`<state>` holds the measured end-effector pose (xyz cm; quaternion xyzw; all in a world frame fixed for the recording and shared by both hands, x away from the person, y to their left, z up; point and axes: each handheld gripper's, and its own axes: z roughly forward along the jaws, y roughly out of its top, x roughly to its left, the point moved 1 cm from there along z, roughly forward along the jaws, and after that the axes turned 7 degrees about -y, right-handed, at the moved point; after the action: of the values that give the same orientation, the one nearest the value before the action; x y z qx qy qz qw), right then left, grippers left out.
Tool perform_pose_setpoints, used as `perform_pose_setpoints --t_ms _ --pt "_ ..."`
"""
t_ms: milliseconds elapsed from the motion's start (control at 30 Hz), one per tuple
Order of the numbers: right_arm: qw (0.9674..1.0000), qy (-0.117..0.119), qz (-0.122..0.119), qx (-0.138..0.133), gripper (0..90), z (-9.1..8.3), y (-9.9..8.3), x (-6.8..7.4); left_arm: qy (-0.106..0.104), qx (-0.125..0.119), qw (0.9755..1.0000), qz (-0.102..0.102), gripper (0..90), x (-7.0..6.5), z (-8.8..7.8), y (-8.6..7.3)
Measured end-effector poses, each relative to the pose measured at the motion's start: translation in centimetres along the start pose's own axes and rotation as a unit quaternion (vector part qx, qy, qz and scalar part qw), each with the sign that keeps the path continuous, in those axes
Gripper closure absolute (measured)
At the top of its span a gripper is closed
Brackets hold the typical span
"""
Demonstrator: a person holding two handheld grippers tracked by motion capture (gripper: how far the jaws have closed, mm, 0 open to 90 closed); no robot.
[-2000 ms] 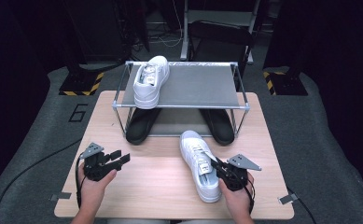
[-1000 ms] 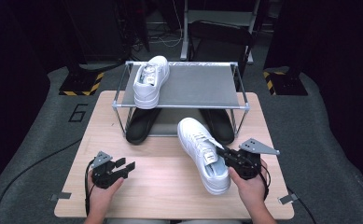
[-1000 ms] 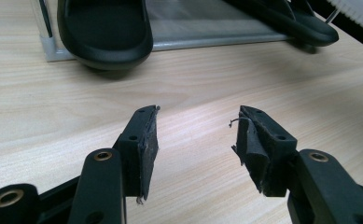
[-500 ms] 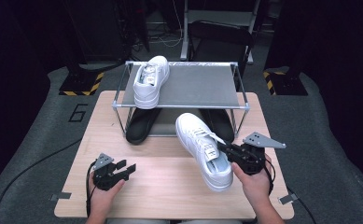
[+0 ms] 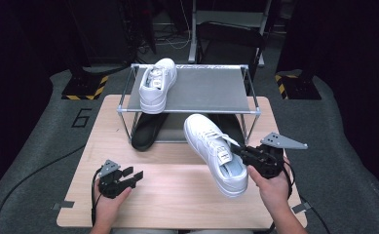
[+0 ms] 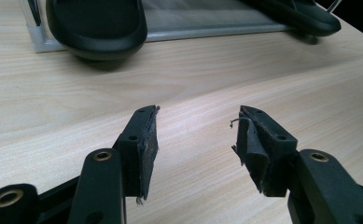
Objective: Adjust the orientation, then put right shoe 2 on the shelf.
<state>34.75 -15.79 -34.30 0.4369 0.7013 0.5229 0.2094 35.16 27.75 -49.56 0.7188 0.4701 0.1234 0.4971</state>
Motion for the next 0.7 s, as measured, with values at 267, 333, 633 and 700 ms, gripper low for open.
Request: perform_pose_setpoints --t_ms 267,333,633,700 --pt "1.0 0.007 -0.004 -0.003 82.6 -0.3 0.8 0.1 -0.001 0.003 1.0 0.0 47.8 0.0 -0.2 -0.1" --pt "1.0 0.008 -0.002 -0.002 82.6 -0.3 0.9 0.1 0.0 0.001 1.0 0.001 47.8 0.0 -0.2 -0.1" --pt "0.9998 0.02 -0.003 -0.002 82.6 -0.5 1.7 0.2 -0.003 0.012 0.9999 -0.001 47.6 0.1 -0.3 -0.1" --pt "0.9998 0.02 -0.006 -0.001 82.6 -0.5 2.1 0.2 0.0 0.008 1.0 -0.002 47.5 0.1 -0.3 -0.1"
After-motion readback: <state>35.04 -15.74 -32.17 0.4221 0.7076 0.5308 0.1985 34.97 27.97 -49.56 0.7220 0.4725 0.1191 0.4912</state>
